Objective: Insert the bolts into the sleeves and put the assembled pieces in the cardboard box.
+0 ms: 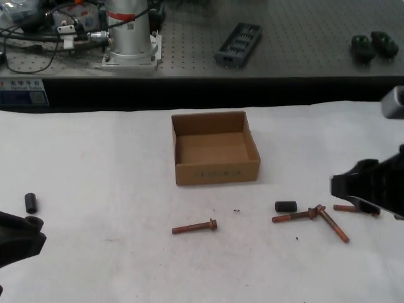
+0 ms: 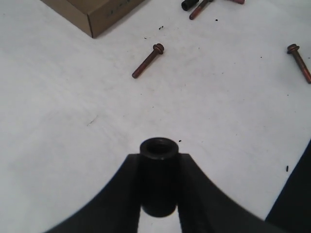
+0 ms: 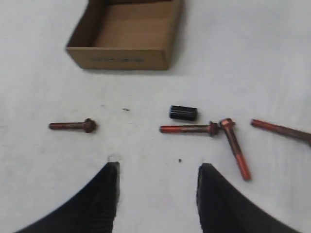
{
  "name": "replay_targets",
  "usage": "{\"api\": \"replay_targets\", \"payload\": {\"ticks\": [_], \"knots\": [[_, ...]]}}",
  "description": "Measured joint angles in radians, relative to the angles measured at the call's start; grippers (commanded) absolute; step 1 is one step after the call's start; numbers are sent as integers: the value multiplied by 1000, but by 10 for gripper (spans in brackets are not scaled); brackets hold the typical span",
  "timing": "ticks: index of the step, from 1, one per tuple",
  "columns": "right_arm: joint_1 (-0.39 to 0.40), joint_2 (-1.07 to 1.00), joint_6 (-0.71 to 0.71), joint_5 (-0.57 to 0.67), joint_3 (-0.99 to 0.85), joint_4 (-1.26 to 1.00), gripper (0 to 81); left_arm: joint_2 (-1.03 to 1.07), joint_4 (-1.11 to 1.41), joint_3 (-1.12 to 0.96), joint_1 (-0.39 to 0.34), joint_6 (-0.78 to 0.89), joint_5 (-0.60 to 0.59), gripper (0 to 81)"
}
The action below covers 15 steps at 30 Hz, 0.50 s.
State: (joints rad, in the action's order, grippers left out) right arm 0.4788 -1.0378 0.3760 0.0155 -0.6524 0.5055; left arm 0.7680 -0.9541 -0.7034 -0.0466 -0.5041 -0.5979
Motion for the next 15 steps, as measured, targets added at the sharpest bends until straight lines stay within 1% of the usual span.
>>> {"api": "replay_targets", "payload": {"ticks": [2, 5, 15], "knots": [[-10, -12, 49, -15, 30, -1, 370, 0, 0, 0, 0, 0, 5, 6], [-11, -28, 96, -2, 79, -12, 370, 0, 0, 0, 0, 4, 11, 6], [-11, -32, 117, 3, 164, -1, 370, 0, 0, 0, 0, 4, 14, 6]]}}
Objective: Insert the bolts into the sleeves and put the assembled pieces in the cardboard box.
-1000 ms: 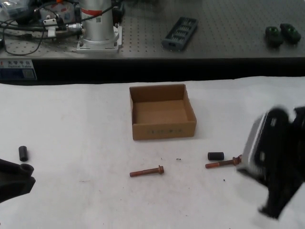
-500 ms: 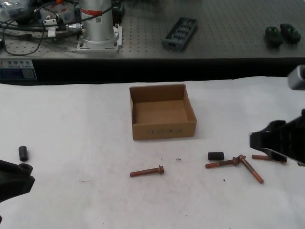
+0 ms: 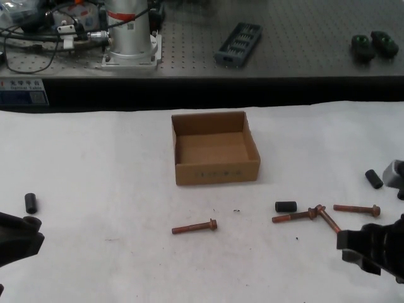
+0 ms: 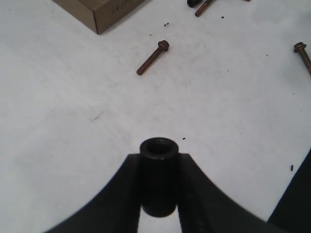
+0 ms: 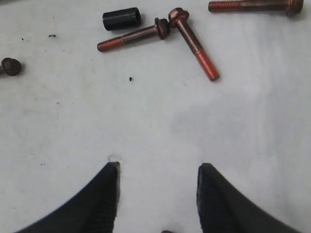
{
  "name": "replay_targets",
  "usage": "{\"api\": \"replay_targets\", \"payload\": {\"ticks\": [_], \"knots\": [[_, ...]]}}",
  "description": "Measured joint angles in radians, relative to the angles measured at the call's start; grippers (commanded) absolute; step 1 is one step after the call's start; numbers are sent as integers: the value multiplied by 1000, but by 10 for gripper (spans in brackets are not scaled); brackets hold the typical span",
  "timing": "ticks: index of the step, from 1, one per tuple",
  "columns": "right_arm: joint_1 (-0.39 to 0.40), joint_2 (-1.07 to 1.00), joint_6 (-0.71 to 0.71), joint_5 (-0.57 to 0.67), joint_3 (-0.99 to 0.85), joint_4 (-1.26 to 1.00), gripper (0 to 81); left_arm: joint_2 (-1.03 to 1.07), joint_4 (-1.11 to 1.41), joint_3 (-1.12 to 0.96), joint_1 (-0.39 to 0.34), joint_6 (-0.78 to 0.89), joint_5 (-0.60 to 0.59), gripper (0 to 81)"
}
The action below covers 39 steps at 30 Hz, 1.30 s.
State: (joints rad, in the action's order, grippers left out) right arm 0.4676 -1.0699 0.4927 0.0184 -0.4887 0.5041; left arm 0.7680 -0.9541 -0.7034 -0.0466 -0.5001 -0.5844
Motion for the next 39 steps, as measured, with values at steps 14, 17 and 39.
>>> {"api": "replay_targets", "payload": {"ticks": [14, 17, 39], "knots": [[0, 0, 0, 0, 7, 6, 370, 0, 0, 0, 0, 0, 0, 6], [0, 0, 0, 0, 7, 6, 370, 0, 0, 0, 0, -9, 0, 6], [0, -16, 135, -8, 62, -122, 370, 0, 23, 0, 0, -69, 0, 6]]}}
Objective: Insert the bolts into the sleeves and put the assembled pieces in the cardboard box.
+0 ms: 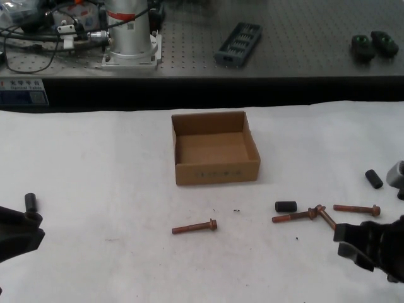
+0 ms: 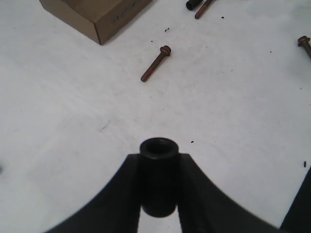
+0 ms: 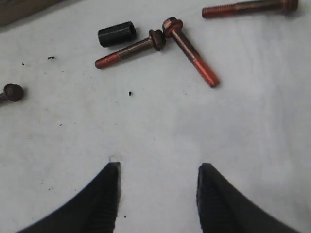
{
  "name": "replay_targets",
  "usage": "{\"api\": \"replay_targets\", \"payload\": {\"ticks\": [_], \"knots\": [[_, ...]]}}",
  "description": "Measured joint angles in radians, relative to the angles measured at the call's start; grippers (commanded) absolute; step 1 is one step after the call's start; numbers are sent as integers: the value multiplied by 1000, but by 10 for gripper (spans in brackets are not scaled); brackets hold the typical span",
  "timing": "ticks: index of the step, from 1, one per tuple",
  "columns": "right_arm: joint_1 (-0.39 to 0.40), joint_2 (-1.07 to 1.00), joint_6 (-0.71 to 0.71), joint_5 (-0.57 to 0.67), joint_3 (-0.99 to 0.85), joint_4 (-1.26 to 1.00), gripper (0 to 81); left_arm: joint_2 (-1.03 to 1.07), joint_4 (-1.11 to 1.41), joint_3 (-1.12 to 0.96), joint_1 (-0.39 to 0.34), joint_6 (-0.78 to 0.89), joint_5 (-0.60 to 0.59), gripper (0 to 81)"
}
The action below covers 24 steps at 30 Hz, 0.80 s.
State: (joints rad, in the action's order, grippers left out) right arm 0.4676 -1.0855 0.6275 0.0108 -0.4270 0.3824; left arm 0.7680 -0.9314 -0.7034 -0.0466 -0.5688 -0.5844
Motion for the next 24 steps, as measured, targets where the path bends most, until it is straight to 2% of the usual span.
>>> {"api": "replay_targets", "payload": {"ticks": [3, 5, 8, 11, 15, 18, 24], "knots": [[0, 0, 136, 0, 53, -9, 370, 0, 0, 0, 0, -7, 0, 6], [0, 2, 172, 0, 76, -14, 370, 0, 0, 0, 0, -8, 0, 6], [43, 3, 304, 15, 154, -58, 370, 0, 0, 0, 0, -10, 0, 6], [69, 3, 331, 23, 165, -82, 370, 0, 3, 6, 0, -27, -27, 6], [196, 1, 424, 15, 183, -171, 370, 0, 39, 43, 0, -34, -46, 6], [252, 1, 474, -39, 183, -193, 370, 0, 59, 70, 0, -34, -46, 6], [269, 1, 517, -100, 183, -129, 370, 0, 101, 145, 0, -49, -47, 6]]}}
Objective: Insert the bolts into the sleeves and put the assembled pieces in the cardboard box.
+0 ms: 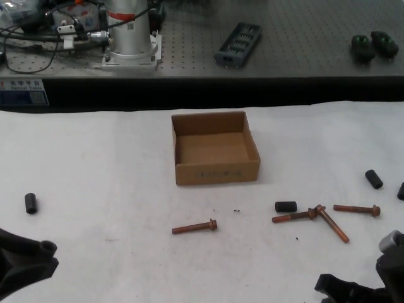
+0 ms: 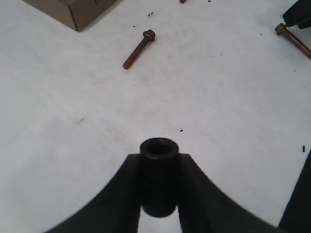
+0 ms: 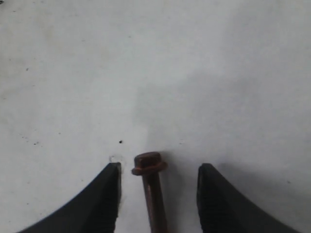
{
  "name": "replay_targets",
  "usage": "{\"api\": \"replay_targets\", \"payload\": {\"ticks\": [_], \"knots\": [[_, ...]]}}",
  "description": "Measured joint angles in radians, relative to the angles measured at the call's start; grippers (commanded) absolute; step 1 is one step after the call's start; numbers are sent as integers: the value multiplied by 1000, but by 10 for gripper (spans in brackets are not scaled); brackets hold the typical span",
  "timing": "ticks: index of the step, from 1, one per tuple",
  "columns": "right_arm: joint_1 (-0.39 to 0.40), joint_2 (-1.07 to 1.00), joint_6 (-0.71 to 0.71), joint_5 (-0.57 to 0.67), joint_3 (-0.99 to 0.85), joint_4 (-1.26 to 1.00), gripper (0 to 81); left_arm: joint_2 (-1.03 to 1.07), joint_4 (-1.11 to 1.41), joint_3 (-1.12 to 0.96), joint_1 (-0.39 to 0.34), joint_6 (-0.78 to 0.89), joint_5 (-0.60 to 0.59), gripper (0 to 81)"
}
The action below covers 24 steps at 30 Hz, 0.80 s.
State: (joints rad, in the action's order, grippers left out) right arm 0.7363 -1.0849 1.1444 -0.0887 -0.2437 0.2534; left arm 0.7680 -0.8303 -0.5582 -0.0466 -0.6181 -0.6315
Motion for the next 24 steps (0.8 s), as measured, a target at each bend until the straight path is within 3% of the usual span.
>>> {"api": "replay_targets", "payload": {"ticks": [9, 16, 18, 22, 24], "knots": [[66, -9, 26, -6, 0, -11, 370, 0, 3, 5, 0, -5, 0, 6], [88, -147, 19, -14, -34, -58, 361, 0, 4, 5, 0, -8, 0, 6], [88, -176, 5, -14, -47, -58, 298, 0, 4, 5, 0, -8, 0, 6], [89, -249, -57, -25, -94, -38, 41, 0, 4, 5, 0, -8, 0, 6], [89, -256, -98, -37, -110, -11, 63, 0, 4, 5, 0, -8, 0, 6]]}}
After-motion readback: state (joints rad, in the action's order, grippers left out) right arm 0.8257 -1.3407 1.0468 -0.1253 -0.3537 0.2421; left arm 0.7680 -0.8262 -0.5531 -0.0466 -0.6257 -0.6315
